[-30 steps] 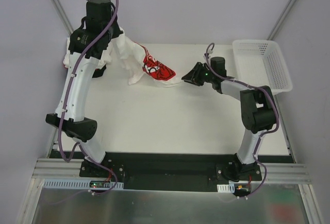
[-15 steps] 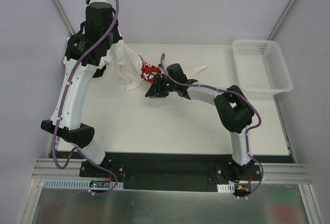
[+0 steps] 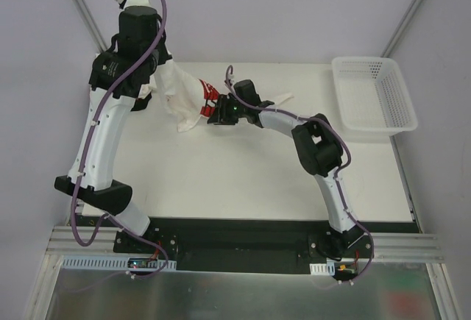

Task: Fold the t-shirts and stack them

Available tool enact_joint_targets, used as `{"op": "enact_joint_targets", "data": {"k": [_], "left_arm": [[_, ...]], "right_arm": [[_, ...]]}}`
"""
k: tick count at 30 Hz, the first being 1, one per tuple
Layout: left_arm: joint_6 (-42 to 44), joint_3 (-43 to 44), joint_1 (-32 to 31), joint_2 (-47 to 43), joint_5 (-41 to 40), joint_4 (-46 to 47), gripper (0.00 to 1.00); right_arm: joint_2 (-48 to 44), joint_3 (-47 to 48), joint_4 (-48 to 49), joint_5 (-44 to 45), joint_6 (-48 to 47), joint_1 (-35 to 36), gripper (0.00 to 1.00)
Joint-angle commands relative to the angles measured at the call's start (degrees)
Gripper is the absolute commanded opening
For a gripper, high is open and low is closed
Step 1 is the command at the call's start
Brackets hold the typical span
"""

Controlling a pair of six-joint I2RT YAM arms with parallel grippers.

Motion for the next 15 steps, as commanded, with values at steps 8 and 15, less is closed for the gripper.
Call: {"op": "enact_joint_targets", "data": {"k": [8, 15], "left_arm": [[0.6, -6.8, -0.3, -10.4, -2.8, 1.0, 0.00], [-0.7, -12.6, -0.3, -12.3, -2.4, 2.8, 0.00]], "right_arm": [[3.9, 19.3, -10.5, 10.5, -6.2, -15.9, 0.41], [8.2, 34.4, -21.3, 13.1, -10.7, -22.7, 0.43]]}}
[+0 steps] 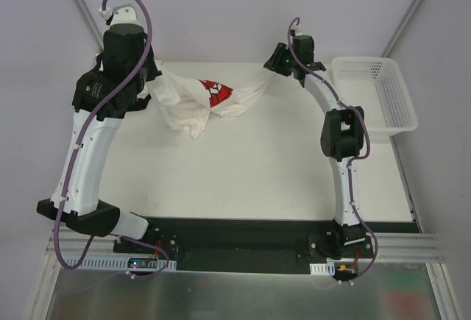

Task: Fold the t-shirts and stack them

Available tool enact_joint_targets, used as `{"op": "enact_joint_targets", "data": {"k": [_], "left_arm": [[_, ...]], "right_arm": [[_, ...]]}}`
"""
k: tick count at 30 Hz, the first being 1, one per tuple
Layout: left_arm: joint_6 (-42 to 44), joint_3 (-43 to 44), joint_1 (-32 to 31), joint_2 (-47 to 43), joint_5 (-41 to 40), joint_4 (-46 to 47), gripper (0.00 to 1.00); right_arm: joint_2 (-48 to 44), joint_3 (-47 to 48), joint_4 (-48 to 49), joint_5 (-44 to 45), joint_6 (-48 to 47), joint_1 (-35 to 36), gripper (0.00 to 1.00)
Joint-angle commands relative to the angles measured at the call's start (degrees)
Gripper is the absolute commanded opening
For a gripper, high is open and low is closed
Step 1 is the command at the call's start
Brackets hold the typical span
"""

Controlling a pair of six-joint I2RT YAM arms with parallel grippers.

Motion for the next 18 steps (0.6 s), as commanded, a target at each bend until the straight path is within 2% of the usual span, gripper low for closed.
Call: {"op": "enact_joint_targets", "data": {"k": [1, 2, 4, 5, 7, 11, 18], "left_arm": [[-0.6, -3.1, -0.3, -1.8, -2.0, 3.6, 0.00], [-0.6, -3.4, -0.3, -1.8, -2.0, 4.0, 0.00], [-0.6, -3.5, -0.3, -1.6, -2.2, 4.4, 0.00], [-0.5, -3.5, -0.3, -1.5, -2.4, 4.7, 0.00], [-0.3, -3.2, -0.3, -1.1, -1.9, 5.0, 0.00], [-0.1, -2.6, -0.3, -0.2, -1.0, 5.7, 0.00], [0.4, -2.1, -0.3, 1.1, -1.1, 6.0, 0.00]], "right_arm": [[1.2, 8.4, -8.4, 0.4, -2.8, -1.8, 0.43], [-0.3, 6.4, -8.3, -0.1, -2.4, -1.8, 0.43], [-4.6, -6.6, -4.0, -0.7, -0.9, -1.4, 0.43], [-9.5, -11.0, 0.9, -0.7, -0.3, -0.9, 0.43], [-12.8, -20.1, 4.6, -1.4, 1.1, -0.1, 0.43], [-15.9, -26.8, 8.1, -3.1, 2.4, 2.9, 0.43], [-13.4, -27.6, 8.5, -4.3, 3.2, 6.0, 0.42]]}}
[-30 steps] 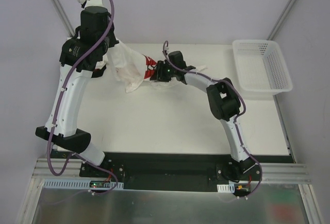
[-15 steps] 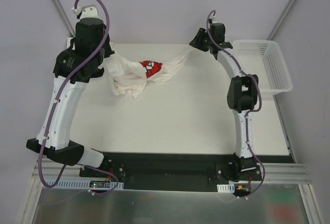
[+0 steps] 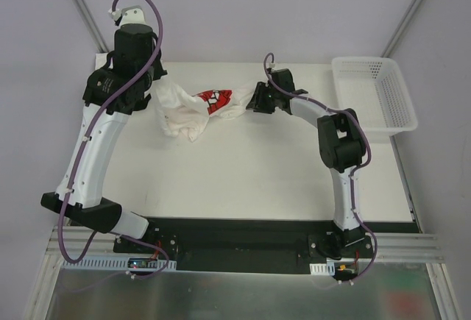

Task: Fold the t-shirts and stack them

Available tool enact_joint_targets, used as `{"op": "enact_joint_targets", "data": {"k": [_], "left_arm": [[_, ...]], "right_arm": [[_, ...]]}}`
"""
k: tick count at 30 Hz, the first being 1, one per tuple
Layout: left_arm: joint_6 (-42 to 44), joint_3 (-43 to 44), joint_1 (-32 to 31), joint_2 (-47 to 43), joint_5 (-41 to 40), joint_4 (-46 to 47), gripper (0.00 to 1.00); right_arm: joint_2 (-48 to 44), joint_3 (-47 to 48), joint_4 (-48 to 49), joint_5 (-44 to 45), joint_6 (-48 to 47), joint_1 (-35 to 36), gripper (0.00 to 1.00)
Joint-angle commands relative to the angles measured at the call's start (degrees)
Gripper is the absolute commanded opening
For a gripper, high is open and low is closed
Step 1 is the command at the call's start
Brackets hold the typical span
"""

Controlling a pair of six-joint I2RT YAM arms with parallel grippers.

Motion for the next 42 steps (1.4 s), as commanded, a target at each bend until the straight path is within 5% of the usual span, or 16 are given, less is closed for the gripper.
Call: {"op": "enact_joint_targets", "data": {"k": [1, 34, 42], "left_arm": [[0.7, 1.8, -0.3, 0.3, -0.9, 3.0, 0.00], [1.9, -0.6, -0.3, -0.5, -2.8, 4.9, 0.00], [2.1, -1.4, -0.3, -1.0, -3.6, 5.1, 0.00]], "right_arm": [[-1.9, 0.9, 5.8, -1.8, 1.5, 0.7, 0.42], [10.4, 6.4, 9.8, -2.2, 6.6, 4.6, 0.42], [10.0, 6.0, 9.4, -1.0, 6.8, 4.8, 0.04]]}}
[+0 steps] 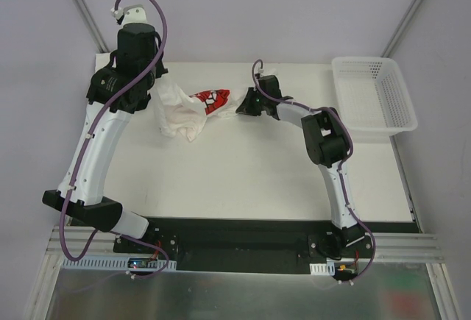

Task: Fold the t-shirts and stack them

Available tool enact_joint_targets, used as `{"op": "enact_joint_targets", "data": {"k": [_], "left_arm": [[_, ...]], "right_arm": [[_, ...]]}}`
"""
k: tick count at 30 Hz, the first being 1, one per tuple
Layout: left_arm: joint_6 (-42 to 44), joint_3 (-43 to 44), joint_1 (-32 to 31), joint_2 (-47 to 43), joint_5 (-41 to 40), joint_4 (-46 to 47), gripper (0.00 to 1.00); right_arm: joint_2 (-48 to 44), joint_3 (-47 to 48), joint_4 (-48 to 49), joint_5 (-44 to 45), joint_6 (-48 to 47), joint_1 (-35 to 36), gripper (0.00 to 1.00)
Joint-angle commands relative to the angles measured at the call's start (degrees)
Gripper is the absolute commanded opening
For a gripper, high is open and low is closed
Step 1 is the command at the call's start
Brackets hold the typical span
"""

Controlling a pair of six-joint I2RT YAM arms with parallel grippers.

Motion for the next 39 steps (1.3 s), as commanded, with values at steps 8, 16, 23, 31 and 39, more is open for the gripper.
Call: {"op": "enact_joint_targets", "data": {"k": [8, 16, 23, 31, 39], "left_arm": [[1.0, -4.2, -0.3, -3.0, -3.4, 4.3, 0.00], [0.0, -11.6, -0.3, -5.4, -3.8, 8.9, 0.00], [-0.2, -15.9, -0.3, -9.5, -4.5, 11.2, 0.00], [0.1, -16.8, -0.3, -16.8, -4.0, 11.4, 0.00], [0.5, -17.8, -0.3, -26.5, -2.7, 11.3, 0.00]], "right_arm": [[-6.0, -4.3, -1.0, 1.4, -0.4, -2.0, 0.01], [-32.2, -13.1, -9.6, 11.5, -9.7, -9.0, 0.01], [-53.6, -20.4, -15.4, 22.2, -15.4, -11.4, 0.01], [-68.1, -25.5, -19.2, 25.3, -16.2, -11.5, 0.01], [-79.9, -32.1, -21.8, 23.5, -13.8, -11.3, 0.01]]}}
